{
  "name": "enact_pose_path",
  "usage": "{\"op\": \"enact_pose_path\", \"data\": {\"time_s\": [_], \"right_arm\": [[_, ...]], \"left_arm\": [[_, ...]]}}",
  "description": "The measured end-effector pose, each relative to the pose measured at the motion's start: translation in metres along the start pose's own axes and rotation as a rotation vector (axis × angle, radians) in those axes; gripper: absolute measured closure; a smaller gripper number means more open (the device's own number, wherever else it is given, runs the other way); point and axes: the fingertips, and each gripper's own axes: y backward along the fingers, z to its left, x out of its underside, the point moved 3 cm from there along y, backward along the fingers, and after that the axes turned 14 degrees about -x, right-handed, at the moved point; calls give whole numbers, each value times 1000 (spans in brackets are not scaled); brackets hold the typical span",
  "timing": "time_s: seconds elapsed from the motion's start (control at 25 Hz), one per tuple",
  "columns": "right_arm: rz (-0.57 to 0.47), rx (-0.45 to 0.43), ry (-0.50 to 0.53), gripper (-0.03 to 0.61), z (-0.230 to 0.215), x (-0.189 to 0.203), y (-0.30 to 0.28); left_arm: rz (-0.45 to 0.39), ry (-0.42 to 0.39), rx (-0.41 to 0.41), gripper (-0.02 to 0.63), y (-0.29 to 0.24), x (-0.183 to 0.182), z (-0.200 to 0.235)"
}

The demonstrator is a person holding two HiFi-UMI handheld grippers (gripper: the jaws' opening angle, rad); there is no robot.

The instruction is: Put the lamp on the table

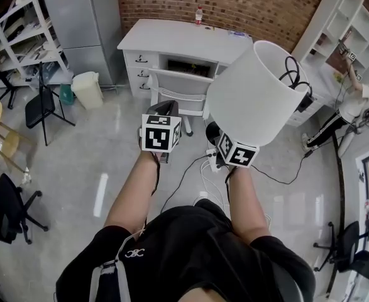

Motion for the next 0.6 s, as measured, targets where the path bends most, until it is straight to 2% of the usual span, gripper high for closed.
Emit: {"op": "enact_pose_path", "data": {"time_s": [0.32,0.52,0.6], "right_arm": [[-7,-14,-20,492,-26,4,-36],[-22,-32,-38,492,-67,-6,-81],[-24,-41,-34,492,-85,-10,-101]], "left_arm": [[26,-7,-9,615,-41,1,6],[17,-104,-23,615,-95,-11,-4],[24,-95,-24,615,-120,-20,-8]]}}
